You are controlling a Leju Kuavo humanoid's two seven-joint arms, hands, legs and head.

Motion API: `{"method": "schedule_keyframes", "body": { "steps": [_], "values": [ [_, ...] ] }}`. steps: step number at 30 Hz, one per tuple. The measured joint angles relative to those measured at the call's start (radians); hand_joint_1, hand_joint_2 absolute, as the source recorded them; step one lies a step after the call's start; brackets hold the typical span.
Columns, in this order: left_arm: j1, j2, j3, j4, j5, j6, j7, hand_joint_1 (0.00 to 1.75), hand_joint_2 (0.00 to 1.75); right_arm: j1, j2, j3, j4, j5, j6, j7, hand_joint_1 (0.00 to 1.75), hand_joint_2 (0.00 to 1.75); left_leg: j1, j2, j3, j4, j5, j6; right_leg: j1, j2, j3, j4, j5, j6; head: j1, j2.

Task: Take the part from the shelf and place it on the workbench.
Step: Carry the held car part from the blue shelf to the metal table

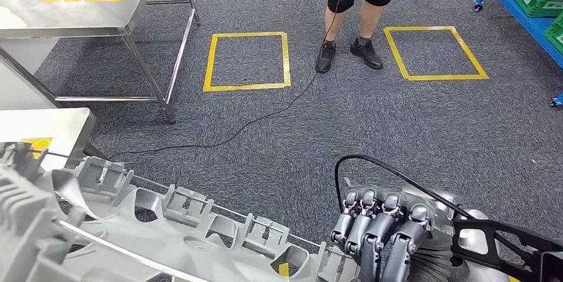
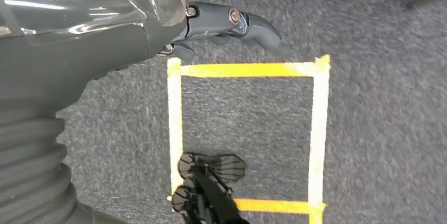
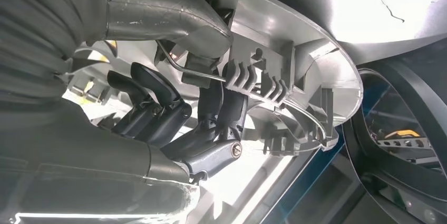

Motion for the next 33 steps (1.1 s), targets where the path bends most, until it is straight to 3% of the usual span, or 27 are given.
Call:
{"method": "schedule_keyframes", "body": {
  "steps": [1,3,5,6,7,9,10,12,14,16,19,21,22,23,25,27,30,32,33],
  "values": [
    [0.0,0.0,0.0,-0.001,-0.001,-0.001,-0.001,0.0,1.75,0.0,0.001,0.0,-0.001,-0.002,-0.002,0.002,1.73,1.75,0.004,-0.009,0.008,-0.01,0.007,0.003,-0.001,0.02,-0.008,0.021,-0.011,0.002,0.001,0.0],
    [-0.005,-0.002,0.0,-0.002,-0.002,-0.001,-0.004,0.0,1.75,0.002,0.0,0.0,-0.004,-0.012,-0.004,0.005,1.73,1.75,0.01,-0.028,0.018,-0.022,0.015,0.006,-0.006,0.079,-0.059,0.131,-0.056,0.0,0.006,0.0],
    [-0.009,-0.003,-0.001,-0.002,-0.003,0.002,-0.004,0.0,1.75,0.01,-0.003,0.0,-0.004,-0.027,-0.005,0.007,1.73,1.75,0.012,-0.047,0.019,-0.022,0.016,0.007,-0.013,0.105,-0.131,0.261,-0.095,0.004,0.009,0.0],
    [-0.009,-0.004,-0.001,-0.002,-0.003,0.005,-0.004,0.0,1.75,0.013,-0.003,0.0,-0.004,-0.034,-0.005,0.008,1.73,1.75,0.013,-0.055,0.019,-0.022,0.015,0.005,-0.016,0.108,-0.15,0.284,-0.094,0.012,0.009,0.0],
    [-0.009,-0.004,-0.001,-0.002,-0.003,0.007,-0.004,0.0,1.75,0.015,-0.004,0.0,-0.004,-0.039,-0.005,0.009,1.73,1.75,0.015,-0.063,0.021,-0.021,0.013,0.003,-0.021,0.108,-0.148,0.265,-0.076,0.024,0.009,0.0],
    [-0.009,-0.004,-0.001,-0.002,-0.003,0.012,-0.004,0.0,1.75,0.017,-0.004,-0.001,-0.004,-0.044,-0.004,0.008,1.73,1.75,0.02,-0.075,0.023,-0.015,0.006,-0.007,-0.032,0.109,-0.097,0.132,-0.013,0.05,0.01,0.0],
    [-0.009,-0.004,-0.001,-0.002,-0.006,0.013,-0.004,0.0,1.75,0.017,-0.004,-0.001,-0.004,-0.045,-0.003,0.006,1.73,1.75,0.02,-0.08,0.022,-0.008,0.0,-0.015,-0.035,0.111,-0.068,0.067,0.015,0.055,0.011,0.0],
    [-0.008,-0.004,-0.001,-0.002,-0.011,0.016,-0.006,0.0,1.75,0.017,-0.003,-0.002,-0.004,-0.048,0.0,0.003,1.73,1.75,0.019,-0.085,0.016,0.004,-0.009,-0.029,-0.034,0.113,-0.041,0.006,0.04,0.044,0.012,0.0],
    [-0.008,-0.004,0.0,-0.002,-0.015,0.018,-0.008,0.0,1.75,0.018,-0.002,-0.003,-0.004,-0.051,0.001,0.001,1.73,1.75,0.023,-0.085,0.014,0.006,-0.013,-0.039,-0.029,0.112,-0.041,0.004,0.044,0.023,0.011,0.0],
    [-0.008,-0.004,0.0,-0.002,-0.02,0.019,-0.012,0.0,1.75,0.017,0.001,-0.004,-0.005,-0.054,0.002,0.001,1.73,1.75,0.028,-0.071,0.003,0.03,-0.031,-0.047,-0.03,0.111,-0.038,0.001,0.045,0.011,0.01,0.0],
    [-0.01,-0.004,0.0,-0.002,-0.028,0.018,-0.017,0.0,1.75,0.021,0.007,-0.009,-0.006,-0.045,0.004,0.0,1.73,1.75,0.03,-0.046,-0.08,0.203,-0.115,-0.056,-0.026,0.108,-0.035,0.001,0.042,-0.001,0.006,0.0],
    [-0.01,-0.005,0.0,-0.002,-0.036,0.014,-0.02,0.0,1.75,0.027,0.01,-0.014,-0.007,-0.036,0.007,-0.002,1.73,1.75,0.03,-0.043,-0.131,0.296,-0.141,-0.055,-0.02,0.103,-0.033,0.001,0.04,-0.004,0.006,0.0],
    [-0.01,-0.005,0.0,-0.002,-0.039,0.011,-0.023,0.0,1.75,0.03,0.011,-0.017,-0.007,-0.035,0.008,-0.004,1.73,1.75,0.029,-0.041,-0.131,0.291,-0.127,-0.052,-0.017,0.098,-0.032,0.001,0.039,-0.005,0.006,0.0],
    [-0.01,-0.005,0.0,-0.002,-0.042,0.008,-0.025,0.0,1.75,0.033,0.012,-0.02,-0.008,-0.034,0.009,-0.004,1.73,1.75,0.027,-0.037,-0.111,0.245,-0.097,-0.047,-0.014,0.093,-0.028,0.001,0.037,-0.007,0.006,0.0],
    [-0.011,-0.003,0.0,-0.004,-0.049,0.005,-0.03,0.0,1.75,0.038,0.014,-0.024,-0.011,-0.034,0.01,-0.004,1.73,1.75,0.015,0.002,-0.041,0.106,-0.036,-0.03,-0.009,0.08,-0.021,0.0,0.033,-0.009,0.006,0.0],
    [-0.015,-0.003,0.0,-0.006,-0.054,0.003,-0.035,0.0,1.75,0.042,0.014,-0.03,-0.016,-0.031,0.01,-0.002,1.73,1.75,0.001,0.033,-0.003,0.026,-0.015,-0.017,-0.007,0.067,-0.017,0.0,0.03,-0.004,0.007,0.0],
    [-0.015,-0.001,0.0,-0.009,-0.055,0.002,-0.04,0.0,1.75,0.047,0.017,-0.036,-0.021,-0.027,0.01,-0.002,1.73,1.75,-0.003,0.008,0.002,0.007,-0.009,-0.005,-0.008,0.045,-0.013,-0.003,0.025,0.008,0.006,0.0],
    [-0.015,-0.001,0.0,-0.01,-0.056,0.001,-0.042,0.0,1.75,0.048,0.017,-0.041,-0.023,-0.025,0.01,-0.002,1.73,1.75,0.004,-0.014,0.016,-0.012,0.007,0.005,-0.009,0.065,-0.031,0.038,0.003,0.011,0.008,0.0],
    [-0.015,-0.002,0.0,-0.01,-0.058,0.0,-0.043,0.0,1.75,0.05,0.017,-0.043,-0.024,-0.025,0.01,-0.002,1.73,1.75,0.007,-0.026,0.021,-0.018,0.012,0.007,-0.011,0.083,-0.056,0.09,-0.02,0.009,0.01,0.0]
  ]
}}
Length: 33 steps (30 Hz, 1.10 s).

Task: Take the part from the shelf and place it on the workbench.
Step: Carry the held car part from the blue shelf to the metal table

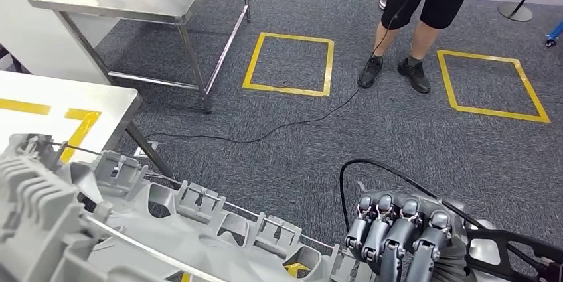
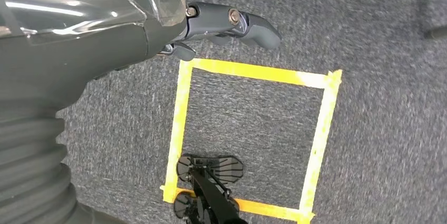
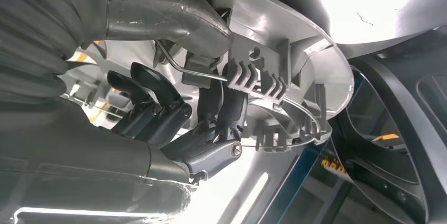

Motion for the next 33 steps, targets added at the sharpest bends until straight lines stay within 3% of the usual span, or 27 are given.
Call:
{"method": "schedule_keyframes", "body": {
  "steps": [2,3,4,5,7,9,11,12,14,16,18,19,20,21,23,24,25,27,28,30,31,33],
  "values": [
    [0.0,-0.001,0.0,0.0,-0.003,-0.006,-0.001,0.0,1.75,0.002,-0.001,-0.002,0.0,0.001,0.0,0.0,1.73,1.75,0.0,-0.024,-0.002,-0.001,0.002,0.002,-0.003,0.02,-0.065,0.131,-0.051,-0.001,0.002,0.0],
    [0.0,-0.001,0.0,0.0,-0.004,-0.009,-0.002,0.0,1.75,0.003,-0.002,-0.002,0.0,0.002,0.0,0.0,1.73,1.75,0.001,-0.037,-0.002,-0.001,0.002,0.002,-0.004,0.022,-0.087,0.174,-0.062,0.003,0.003,0.0],
    [0.001,-0.001,0.0,0.0,-0.006,-0.012,-0.003,0.0,1.75,0.002,-0.002,-0.002,0.0,0.002,-0.001,-0.001,1.73,1.75,0.001,-0.05,-0.002,0.0,0.002,0.001,-0.006,0.023,-0.093,0.181,-0.058,0.01,0.003,0.0],
    [0.001,-0.001,0.0,0.0,-0.008,-0.013,-0.005,0.0,1.75,0.002,-0.003,-0.002,-0.001,0.002,-0.002,-0.001,1.73,1.75,0.002,-0.064,-0.001,0.001,0.002,0.0,-0.009,0.025,-0.078,0.146,-0.037,0.021,0.003,0.0],
    [0.001,-0.001,0.0,0.0,-0.014,-0.012,-0.008,0.0,1.75,0.003,-0.005,-0.002,0.0,0.005,-0.003,-0.004,1.73,1.75,0.005,-0.091,-0.002,0.008,-0.002,-0.008,-0.017,0.049,-0.012,0.006,0.02,0.039,0.004,0.0],
    [0.002,0.001,0.0,0.0,-0.024,-0.007,-0.013,0.0,1.75,0.004,-0.007,-0.004,-0.001,0.009,-0.004,-0.009,1.73,1.75,0.006,-0.112,-0.01,0.019,-0.007,-0.02,-0.018,0.069,0.032,-0.084,0.052,0.034,0.005,0.0],
    [0.006,0.004,0.0,0.0,-0.037,-0.003,-0.02,0.0,1.75,0.007,-0.008,-0.006,-0.002,0.012,-0.004,-0.016,1.73,1.75,0.007,-0.125,-0.018,0.021,-0.007,-0.03,-0.013,0.062,0.036,-0.094,0.055,0.017,0.007,0.0],
    [0.009,0.005,0.0,0.0,-0.042,-0.002,-0.023,0.0,1.75,0.007,-0.009,-0.007,-0.003,0.013,-0.004,-0.019,1.73,1.75,0.009,-0.123,-0.021,0.023,-0.009,-0.034,-0.013,0.055,0.036,-0.095,0.057,0.011,0.007,0.0],
    [0.011,0.008,0.0,0.001,-0.049,-0.001,-0.029,0.0,1.75,0.009,-0.009,-0.009,-0.003,0.014,-0.003,-0.023,1.73,1.75,0.01,-0.084,-0.041,0.062,-0.033,-0.044,-0.015,0.039,0.04,-0.098,0.056,-0.002,0.003,0.0],
    [0.008,0.012,0.0,0.002,-0.057,0.001,-0.034,0.0,1.75,0.013,-0.009,-0.013,-0.003,0.016,-0.002,-0.025,1.73,1.75,0.011,-0.032,-0.099,0.181,-0.093,-0.052,-0.012,0.019,0.043,-0.099,0.053,-0.011,-0.001,0.0],
    [0.005,0.014,0.0,0.005,-0.065,0.006,-0.036,0.0,1.75,0.018,-0.009,-0.018,-0.003,0.018,0.0,-0.025,1.73,1.75,0.015,-0.017,-0.163,0.306,-0.138,-0.055,-0.008,-0.004,0.043,-0.098,0.05,-0.015,-0.002,0.0],
    [0.005,0.014,0.0,0.007,-0.067,0.008,-0.036,0.0,1.75,0.021,-0.009,-0.02,-0.003,0.02,0.0,-0.026,1.73,1.75,0.016,-0.015,-0.173,0.323,-0.136,-0.055,-0.006,-0.015,0.044,-0.098,0.048,-0.016,-0.002,0.0],
    [0.005,0.014,0.0,0.01,-0.069,0.011,-0.036,0.0,1.75,0.023,-0.009,-0.022,-0.003,0.022,0.0,-0.027,1.73,1.75,0.017,-0.011,-0.163,0.3,-0.117,-0.054,-0.004,-0.027,0.045,-0.098,0.047,-0.017,-0.002,0.0],
    [0.005,0.015,0.0,0.012,-0.069,0.014,-0.037,0.0,1.75,0.024,-0.009,-0.024,-0.003,0.023,0.0,-0.029,1.73,1.75,0.016,-0.003,-0.132,0.239,-0.085,-0.051,-0.003,-0.038,0.047,-0.098,0.045,-0.017,-0.002,0.0],
    [0.003,0.019,0.0,0.015,-0.07,0.02,-0.037,0.0,1.75,0.026,-0.009,-0.026,-0.003,0.027,0.001,-0.034,1.73,1.75,0.009,0.04,-0.056,0.095,-0.035,-0.039,0.002,-0.057,0.052,-0.099,0.041,-0.014,-0.002,0.0],
    [0.001,0.02,0.0,0.017,-0.071,0.022,-0.037,0.0,1.75,0.027,-0.008,-0.028,-0.003,0.029,0.001,-0.037,1.73,1.75,0.004,0.057,-0.033,0.051,-0.024,-0.033,0.004,-0.065,0.053,-0.099,0.039,-0.011,-0.002,0.0],
    [-0.001,0.022,0.0,0.02,-0.073,0.025,-0.038,0.0,1.75,0.028,-0.008,-0.03,-0.003,0.031,0.002,-0.04,1.73,1.75,-0.001,0.066,-0.025,0.032,-0.023,-0.029,0.005,-0.074,0.055,-0.099,0.037,-0.007,-0.002,0.0],
    [-0.002,0.028,0.0,0.025,-0.076,0.032,-0.038,0.0,1.75,0.031,-0.006,-0.032,-0.002,0.034,0.003,-0.046,1.73,1.75,-0.004,0.045,-0.02,0.025,-0.02,-0.02,0.005,-0.092,0.059,-0.103,0.035,0.002,-0.002,0.0],
    [-0.002,0.03,0.0,0.029,-0.078,0.036,-0.039,0.0,1.75,0.032,-0.005,-0.033,-0.002,0.036,0.004,-0.049,1.73,1.75,-0.002,0.033,-0.012,0.016,-0.014,-0.016,0.003,-0.085,0.061,-0.1,0.031,0.006,-0.001,0.0],
    [-0.006,0.034,0.0,0.039,-0.079,0.043,-0.039,0.0,1.75,0.033,-0.005,-0.037,0.0,0.04,0.009,-0.057,1.73,1.75,0.005,0.008,0.006,-0.003,-0.001,-0.006,0.0,-0.036,0.04,-0.044,0.003,0.006,0.002,0.0],
    [-0.009,0.036,-0.001,0.045,-0.079,0.046,-0.039,0.0,1.75,0.036,-0.005,-0.04,0.002,0.043,0.013,-0.062,1.73,1.75,0.007,-0.006,0.007,-0.007,0.002,-0.003,-0.003,-0.005,0.012,0.016,-0.022,0.004,0.005,0.0],
    [-0.015,0.039,-0.001,0.058,-0.079,0.052,-0.039,0.0,1.75,0.042,-0.007,-0.045,0.008,0.047,0.023,-0.077,1.73,1.75,0.009,-0.036,0.006,-0.006,0.003,-0.001,-0.005,0.021,-0.058,0.146,-0.064,0.003,0.008,0.0]
  ]
}}
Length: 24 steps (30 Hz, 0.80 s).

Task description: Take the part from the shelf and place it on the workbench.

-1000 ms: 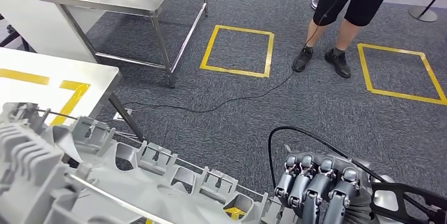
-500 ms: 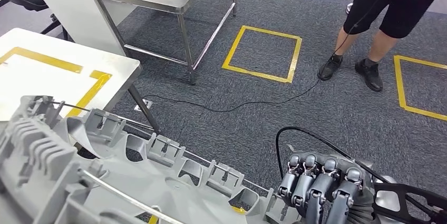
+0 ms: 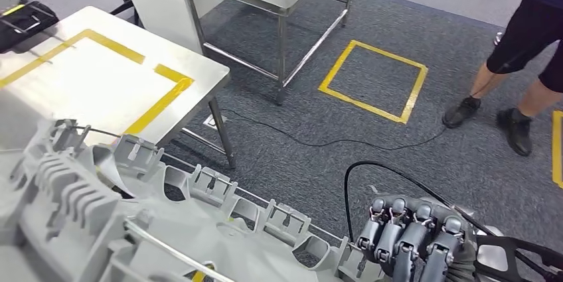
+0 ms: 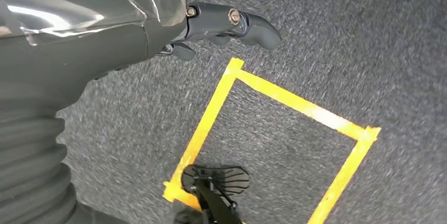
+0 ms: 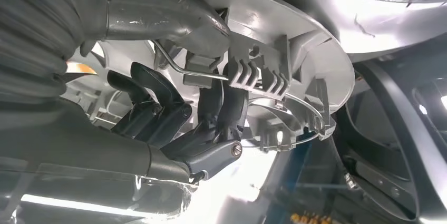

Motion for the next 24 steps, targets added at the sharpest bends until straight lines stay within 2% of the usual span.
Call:
{"method": "schedule_keyframes", "body": {
  "steps": [1,2,3,4,5,6,7,9,10,12,13,14,15,16,17,18,20,21,22,23,24],
  "values": [
    [-0.001,0.001,0.0,0.006,0.0,0.002,0.0,0.0,1.75,0.002,-0.001,-0.001,0.004,0.002,0.005,-0.008,1.73,1.75,0.0,-0.017,0.0,0.001,0.0,0.0,-0.001,0.003,-0.019,0.029,-0.003,0.006,0.0,0.0],
    [0.0,0.002,0.0,0.01,0.001,0.004,0.001,0.0,1.75,0.002,-0.001,-0.002,0.009,0.004,0.009,-0.014,1.73,1.75,0.001,-0.034,0.001,0.002,-0.001,-0.001,-0.003,0.004,-0.019,0.016,0.012,0.015,0.0,0.0],
    [0.0,0.002,0.0,0.013,0.003,0.005,0.003,0.0,1.75,0.002,-0.001,-0.003,0.012,0.005,0.012,-0.018,1.73,1.75,0.002,-0.05,0.002,0.004,-0.002,-0.003,-0.007,0.009,0.003,-0.039,0.042,0.026,0.0,0.0],
    [0.0,0.002,0.0,0.015,0.006,0.005,0.005,0.0,1.75,0.001,-0.001,-0.003,0.016,0.006,0.014,-0.02,1.73,1.75,0.003,-0.066,0.001,0.008,-0.005,-0.007,-0.012,0.023,0.036,-0.117,0.076,0.037,0.001,0.0],
    [0.0,0.003,0.0,0.015,0.01,0.003,0.008,0.0,1.75,0.001,-0.001,-0.002,0.02,0.008,0.014,-0.02,1.73,1.75,0.003,-0.08,-0.001,0.013,-0.008,-0.013,-0.014,0.037,0.065,-0.183,0.103,0.04,0.002,0.0],
    [0.0,0.003,0.0,0.015,0.014,0.001,0.011,0.0,1.75,0.0,-0.001,-0.002,0.023,0.008,0.014,-0.021,1.73,1.75,0.002,-0.092,-0.005,0.018,-0.011,-0.018,-0.015,0.048,0.085,-0.228,0.119,0.037,0.003,0.0],
    [0.002,0.004,0.0,0.015,0.019,-0.001,0.015,0.0,1.75,0.0,-0.001,-0.002,0.026,0.008,0.014,-0.022,1.73,1.75,0.002,-0.101,-0.01,0.021,-0.013,-0.024,-0.014,0.055,0.094,-0.248,0.126,0.03,0.003,0.0],
    [0.007,0.003,0.001,0.014,0.028,-0.007,0.025,0.0,1.75,0.0,0.0,-0.001,0.03,0.007,0.014,-0.022,1.73,1.75,0.004,-0.113,-0.02,0.023,-0.013,-0.032,-0.012,0.042,0.095,-0.247,0.126,0.014,0.003,0.0],
    [0.01,0.002,0.001,0.012,0.031,-0.011,0.03,0.0,1.75,0.0,0.001,0.0,0.033,0.007,0.014,-0.022,1.73,1.75,0.004,-0.105,-0.024,0.027,-0.016,-0.036,-0.013,0.034,0.096,-0.248,0.126,0.008,0.003,0.0],
    [0.011,0.001,0.001,0.008,0.036,-0.014,0.037,0.0,1.75,0.001,0.003,0.001,0.037,0.006,0.014,-0.022,1.73,1.75,0.003,-0.052,-0.052,0.083,-0.049,-0.044,-0.015,0.013,0.101,-0.25,0.123,-0.006,-0.003,0.0],
    [0.01,0.0,0.001,0.006,0.037,-0.015,0.041,0.0,1.75,0.002,0.003,0.001,0.039,0.007,0.014,-0.024,1.73,1.75,0.002,-0.017,-0.081,0.142,-0.08,-0.048,-0.012,0.002,0.103,-0.251,0.121,-0.011,-0.006,0.0],
    [0.009,-0.001,0.001,0.004,0.037,-0.015,0.045,0.0,1.75,0.003,0.003,0.001,0.043,0.009,0.014,-0.028,1.73,1.75,0.003,0.007,-0.119,0.215,-0.112,-0.05,-0.01,-0.01,0.104,-0.251,0.118,-0.016,-0.009,0.0],
    [0.009,-0.002,0.001,0.004,0.037,-0.014,0.05,0.0,1.75,0.005,0.003,0.0,0.046,0.014,0.014,-0.032,1.73,1.75,0.005,0.016,-0.155,0.281,-0.136,-0.052,-0.007,-0.022,0.105,-0.25,0.117,-0.018,-0.008,0.0],
    [0.009,-0.003,0.001,0.004,0.037,-0.012,0.054,0.0,1.75,0.008,0.003,0.0,0.05,0.019,0.014,-0.038,1.73,1.75,0.007,0.02,-0.179,0.321,-0.144,-0.052,-0.006,-0.034,0.105,-0.25,0.115,-0.019,-0.008,0.0],
    [0.009,-0.004,0.001,0.005,0.036,-0.008,0.058,0.0,1.75,0.01,0.003,0.0,0.055,0.025,0.014,-0.044,1.73,1.75,0.008,0.023,-0.181,0.32,-0.131,-0.052,-0.005,-0.047,0.106,-0.25,0.113,-0.019,-0.008,0.0],
    [0.009,-0.004,0.001,0.006,0.035,-0.002,0.06,0.0,1.75,0.012,0.002,-0.001,0.058,0.032,0.013,-0.049,1.73,1.75,0.008,0.028,-0.161,0.277,-0.102,-0.05,-0.004,-0.059,0.109,-0.25,0.11,-0.018,-0.009,0.0],
    [0.008,-0.001,0.001,0.009,0.035,0.011,0.065,0.0,1.75,0.014,0.002,-0.001,0.064,0.042,0.013,-0.056,1.73,1.75,0.002,0.065,-0.084,0.131,-0.037,-0.041,0.0,-0.081,0.117,-0.25,0.103,-0.014,-0.008,0.0],
    [0.006,0.001,0.0,0.013,0.034,0.018,0.066,0.0,1.75,0.013,0.002,-0.002,0.067,0.047,0.014,-0.058,1.73,1.75,-0.002,0.082,-0.055,0.075,-0.019,-0.036,0.003,-0.09,0.12,-0.25,0.101,-0.011,-0.008,0.0],
    [0.004,0.003,0.0,0.018,0.034,0.025,0.067,0.0,1.75,0.012,0.001,-0.001,0.071,0.05,0.014,-0.06,1.73,1.75,-0.007,0.094,-0.04,0.044,-0.013,-0.031,0.005,-0.099,0.123,-0.251,0.098,-0.008,-0.008,0.0],
    [0.003,0.006,0.0,0.025,0.033,0.033,0.068,0.0,1.75,0.012,0.001,-0.001,0.075,0.053,0.015,-0.061,1.73,1.75,-0.011,0.093,-0.038,0.037,-0.015,-0.028,0.006,-0.109,0.125,-0.251,0.096,-0.003,-0.007,0.0],
    [0.002,0.009,0.001,0.034,0.033,0.041,0.068,0.0,1.75,0.01,0.001,0.0,0.08,0.054,0.016,-0.062,1.73,1.75,-0.013,0.081,-0.04,0.034,-0.013,-0.023,0.006,-0.119,0.127,-0.253,0.095,0.002,-0.008,0.0]
  ]
}}
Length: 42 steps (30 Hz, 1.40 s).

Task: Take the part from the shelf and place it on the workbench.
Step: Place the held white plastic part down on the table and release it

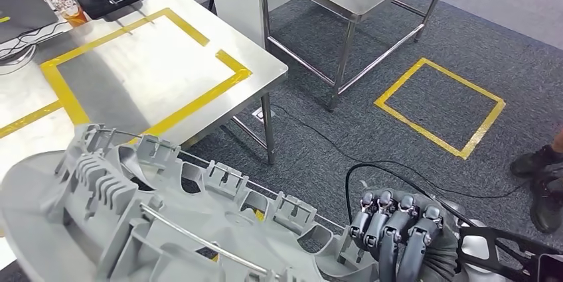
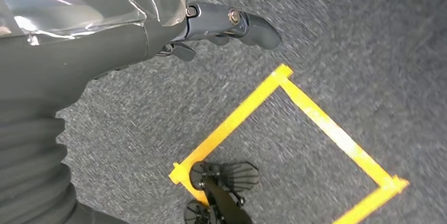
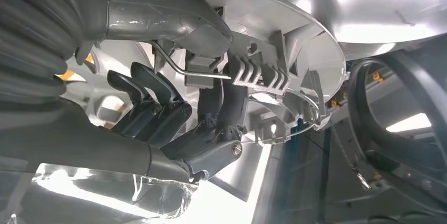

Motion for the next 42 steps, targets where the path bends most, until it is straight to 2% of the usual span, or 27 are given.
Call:
{"method": "schedule_keyframes", "body": {
  "steps": [1,3,5,7,8,10,11,12,14,15,16,18,20,22,23,24,25,27,29,31,32,34,36,38,39,40,42],
  "values": [
    [0.0,0.003,0.0,0.01,0.0,0.008,0.0,0.0,1.75,-0.003,0.0,0.001,0.005,0.0,0.001,0.001,1.73,1.75,0.003,-0.012,0.006,-0.007,0.004,0.005,-0.002,-0.002,0.001,0.001,-0.003,0.005,0.0,0.0],
    [-0.002,0.007,0.0,0.032,0.0,0.022,-0.002,0.0,1.75,-0.011,-0.002,0.004,0.014,-0.003,0.002,0.006,1.73,1.75,0.01,-0.037,0.02,-0.023,0.014,0.015,-0.004,0.04,-0.012,0.038,-0.023,0.009,0.002,0.0],
    [-0.01,0.009,-0.001,0.055,0.0,0.031,-0.005,0.0,1.75,-0.015,-0.007,0.007,0.024,-0.01,0.002,0.016,1.73,1.75,0.015,-0.064,0.028,-0.03,0.019,0.021,-0.006,0.101,-0.07,0.155,-0.07,0.003,0.007,0.0],
    [-0.014,0.009,-0.001,0.073,-0.001,0.032,-0.007,0.0,1.75,-0.016,-0.013,0.01,0.031,-0.026,0.002,0.03,1.73,1.75,0.015,-0.095,0.028,-0.03,0.02,0.022,-0.008,0.121,-0.14,0.276,-0.103,0.004,0.009,0.0],
    [-0.014,0.007,-0.001,0.078,-0.002,0.028,-0.008,0.0,1.75,-0.016,-0.015,0.012,0.034,-0.035,0.002,0.04,1.73,1.75,0.015,-0.112,0.029,-0.029,0.02,0.022,-0.009,0.122,-0.154,0.291,-0.098,0.011,0.009,0.0],
    [-0.013,0.0,-0.001,0.08,-0.001,0.013,-0.006,0.0,1.75,-0.021,-0.02,0.017,0.037,-0.058,0.0,0.061,1.73,1.75,0.017,-0.146,0.031,-0.026,0.018,0.019,-0.016,0.133,-0.125,0.199,-0.042,0.031,0.01,0.0],
    [-0.012,-0.004,-0.001,0.077,-0.001,0.003,-0.005,0.0,1.75,-0.026,-0.023,0.02,0.037,-0.068,0.0,0.069,1.73,1.75,0.017,-0.161,0.03,-0.023,0.016,0.015,-0.021,0.154,-0.096,0.123,-0.007,0.04,0.01,0.0],
    [-0.012,-0.009,-0.001,0.071,-0.001,-0.007,-0.003,0.0,1.75,-0.03,-0.026,0.022,0.037,-0.076,0.0,0.075,1.73,1.75,0.017,-0.175,0.027,-0.017,0.012,0.01,-0.023,0.171,-0.069,0.059,0.021,0.042,0.01,0.0],
    [-0.007,-0.017,-0.001,0.055,0.0,-0.024,-0.001,0.0,1.75,-0.038,-0.031,0.027,0.039,-0.087,0.0,0.08,1.73,1.75,0.017,-0.195,0.019,-0.01,0.007,-0.002,-0.022,0.19,-0.044,0.004,0.043,0.029,0.01,0.0],
    [-0.003,-0.021,-0.001,0.048,0.0,-0.03,-0.001,0.0,1.75,-0.042,-0.033,0.029,0.04,-0.09,0.0,0.081,1.73,1.75,0.018,-0.203,0.016,-0.01,0.007,-0.007,-0.018,0.181,-0.042,0.005,0.043,0.019,0.01,0.0],
    [0.001,-0.024,0.0,0.04,0.0,-0.034,-0.001,0.0,1.75,-0.046,-0.033,0.031,0.041,-0.092,0.001,0.081,1.73,1.75,0.02,-0.204,0.013,-0.009,0.006,-0.012,-0.018,0.172,-0.041,0.003,0.043,0.013,0.01,0.0],
    [0.005,-0.029,0.0,0.029,0.002,-0.04,-0.001,0.0,1.75,-0.054,-0.034,0.035,0.042,-0.095,0.004,0.08,1.73,1.75,0.018,-0.158,-0.004,0.023,-0.014,-0.022,-0.02,0.15,-0.036,0.0,0.041,-0.001,0.005,0.0],
    [0.004,-0.031,0.0,0.021,0.014,-0.042,0.0,0.0,1.75,-0.057,-0.035,0.04,0.043,-0.097,0.01,0.08,1.73,1.75,0.016,-0.089,-0.058,0.131,-0.068,-0.029,-0.018,0.125,-0.031,-0.001,0.037,-0.013,-0.002,0.0],
    [0.004,-0.034,0.0,0.016,0.031,-0.046,0.004,0.0,1.75,-0.058,-0.036,0.043,0.043,-0.099,0.014,0.08,1.73,1.75,0.02,-0.065,-0.126,0.258,-0.116,-0.032,-0.013,0.098,-0.03,-0.001,0.033,-0.019,-0.004,0.0],
    [0.005,-0.035,0.0,0.014,0.039,-0.048,0.007,0.0,1.75,-0.059,-0.036,0.045,0.043,-0.1,0.014,0.08,1.73,1.75,0.021,-0.061,-0.142,0.283,-0.116,-0.032,-0.011,0.084,-0.029,-0.001,0.031,-0.02,-0.004,0.0],
    [0.006,-0.036,0.0,0.011,0.046,-0.052,0.011,0.0,1.75,-0.061,-0.037,0.047,0.043,-0.102,0.013,0.08,1.73,1.75,0.022,-0.058,-0.137,0.268,-0.099,-0.031,-0.009,0.071,-0.028,-0.001,0.029,-0.02,-0.004,0.0],
    [0.006,-0.036,0.0,0.007,0.051,-0.055,0.014,0.0,1.75,-0.063,-0.037,0.048,0.043,-0.104,0.013,0.081,1.73,1.75,0.021,-0.05,-0.109,0.213,-0.067,-0.028,-0.007,0.059,-0.024,-0.001,0.026,-0.02,-0.004,0.0],
    [0.006,-0.036,0.0,-0.003,0.057,-0.059,0.017,0.0,1.75,-0.07,-0.037,0.049,0.041,-0.105,0.01,0.084,1.73,1.75,0.012,-0.005,-0.032,0.07,-0.012,-0.013,-0.001,0.036,-0.016,-0.001,0.02,-0.016,-0.003,0.0],
    [0.005,-0.036,0.0,-0.011,0.059,-0.059,0.02,0.0,1.75,-0.075,-0.037,0.049,0.036,-0.106,0.005,0.089,1.73,1.75,0.002,0.023,0.004,0.001,0.001,0.002,0.004,0.015,-0.01,-0.002,0.014,-0.008,-0.003,0.0],
    [0.007,-0.037,0.0,-0.016,0.069,-0.054,0.033,0.0,1.75,-0.078,-0.037,0.049,0.029,-0.107,0.001,0.097,1.73,1.75,0.0,0.002,0.007,-0.007,0.002,0.011,0.006,-0.007,-0.004,-0.008,0.01,0.0,-0.003,0.0],
    [0.008,-0.038,0.0,-0.018,0.08,-0.051,0.046,0.0,1.75,-0.08,-0.036,0.049,0.025,-0.108,-0.001,0.102,1.73,1.75,0.002,-0.011,0.015,-0.017,0.008,0.015,0.006,-0.004,-0.001,-0.006,0.007,0.004,-0.002,0.0],
    [0.007,-0.041,0.0,-0.02,0.111,-0.048,0.075,0.0,1.75,-0.084,-0.037,0.048,0.017,-0.11,-0.004,0.11,1.73,1.75,0.012,-0.037,0.035,-0.038,0.021,0.023,0.004,0.047,-0.021,0.045,-0.022,0.005,0.002,0.0],
    [0.002,-0.044,0.0,-0.02,0.145,-0.047,0.107,0.0,1.75,-0.085,-0.038,0.048,0.014,-0.112,-0.005,0.118,1.73,1.75,0.018,-0.066,0.039,-0.046,0.026,0.026,-0.003,0.108,-0.089,0.182,-0.076,0.001,0.006,0.0],
    [0.0,-0.047,0.0,-0.02,0.177,-0.048,0.137,0.0,1.75,-0.085,-0.039,0.048,0.014,-0.114,-0.005,0.123,1.73,1.75,0.019,-0.098,0.038,-0.045,0.026,0.025,-0.008,0.122,-0.149,0.288,-0.103,0.008,0.007,0.0],
    [0.001,-0.048,0.0,-0.02,0.193,-0.05,0.149,0.0,1.75,-0.085,-0.039,0.049,0.014,-0.116,-0.005,0.124,1.73,1.75,0.021,-0.114,0.039,-0.044,0.025,0.024,-0.012,0.124,-0.152,0.283,-0.09,0.018,0.007,0.0],
    [0.001,-0.049,0.0,-0.02,0.207,-0.053,0.161,0.0,1.75,-0.085,-0.04,0.05,0.014,-0.118,-0.005,0.125,1.73,1.75,0.023,-0.131,0.04,-0.041,0.023,0.021,-0.017,0.127,-0.134,0.235,-0.063,0.031,0.007,0.0],
    [0.0,-0.05,0.0,-0.02,0.234,-0.055,0.185,0.0,1.75,-0.086,-0.041,0.051,0.014,-0.121,-0.005,0.126,1.73,1.75,0.026,-0.162,0.038,-0.029,0.015,0.009,-0.029,0.16,-0.07,0.085,0.004,0.052,0.008,0.0]
  ]
}}
